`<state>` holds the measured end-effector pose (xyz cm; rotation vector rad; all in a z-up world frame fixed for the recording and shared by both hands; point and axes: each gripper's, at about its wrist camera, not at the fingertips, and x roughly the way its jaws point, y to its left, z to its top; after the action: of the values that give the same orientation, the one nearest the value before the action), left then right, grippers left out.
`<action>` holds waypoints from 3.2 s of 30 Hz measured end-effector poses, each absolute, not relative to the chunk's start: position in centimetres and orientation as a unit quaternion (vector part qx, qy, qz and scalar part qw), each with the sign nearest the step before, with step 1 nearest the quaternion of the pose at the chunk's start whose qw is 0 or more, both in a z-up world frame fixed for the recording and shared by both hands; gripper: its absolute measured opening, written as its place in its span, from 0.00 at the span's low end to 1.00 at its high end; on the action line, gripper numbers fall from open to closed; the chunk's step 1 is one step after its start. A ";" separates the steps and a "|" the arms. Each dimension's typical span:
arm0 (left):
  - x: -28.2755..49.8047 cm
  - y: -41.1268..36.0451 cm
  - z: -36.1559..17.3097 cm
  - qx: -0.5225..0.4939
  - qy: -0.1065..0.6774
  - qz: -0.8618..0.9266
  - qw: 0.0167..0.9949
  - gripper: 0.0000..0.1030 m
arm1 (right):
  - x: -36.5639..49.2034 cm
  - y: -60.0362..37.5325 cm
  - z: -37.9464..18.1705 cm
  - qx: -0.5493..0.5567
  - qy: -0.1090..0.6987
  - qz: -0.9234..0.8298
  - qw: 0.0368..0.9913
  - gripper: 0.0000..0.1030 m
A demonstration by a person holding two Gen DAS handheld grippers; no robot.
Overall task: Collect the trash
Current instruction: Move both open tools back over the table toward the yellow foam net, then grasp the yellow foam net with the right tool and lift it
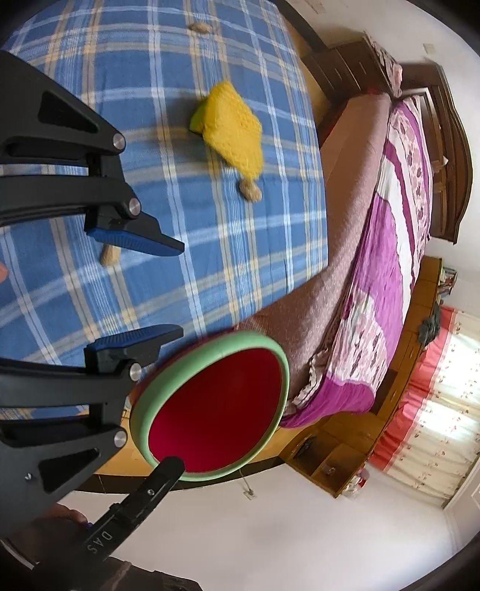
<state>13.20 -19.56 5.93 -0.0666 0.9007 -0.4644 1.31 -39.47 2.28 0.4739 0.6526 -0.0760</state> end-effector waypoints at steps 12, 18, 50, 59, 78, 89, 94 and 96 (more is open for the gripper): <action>12.9 -14.3 6.1 -0.046 0.432 -0.178 0.883 0.37 | 2.3 -35.5 3.1 0.212 0.330 -0.012 0.920 0.42; 13.2 -11.2 5.9 -0.058 0.433 -0.150 0.887 0.37 | 3.3 -33.2 3.3 0.203 0.338 0.000 0.919 0.44; 16.5 0.9 1.9 -0.112 0.437 -0.065 0.890 0.37 | 12.9 -21.7 1.7 0.186 0.394 0.054 0.898 0.51; 16.8 2.0 1.3 -0.128 0.440 -0.069 0.886 0.37 | 16.1 -19.6 0.5 0.180 0.409 0.058 0.893 0.51; 17.1 2.1 0.4 -0.137 0.448 -0.078 0.880 0.37 | 16.5 -19.4 -0.1 0.181 0.394 0.061 0.899 0.11; 16.7 0.5 1.2 -0.120 0.449 -0.098 0.880 0.39 | 12.9 -21.8 2.9 0.200 0.349 0.064 0.913 0.11; 16.6 -0.8 1.6 -0.105 0.448 -0.112 0.881 0.57 | 11.0 -23.7 3.9 0.207 0.333 0.051 0.918 0.11; 16.6 -1.4 1.9 -0.098 0.445 -0.119 0.882 0.58 | 10.2 -24.5 4.2 0.210 0.329 0.046 0.920 0.11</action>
<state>16.64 -1.39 1.86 -0.2043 0.9266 -0.2478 10.23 -24.46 4.19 0.4313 0.6755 0.0937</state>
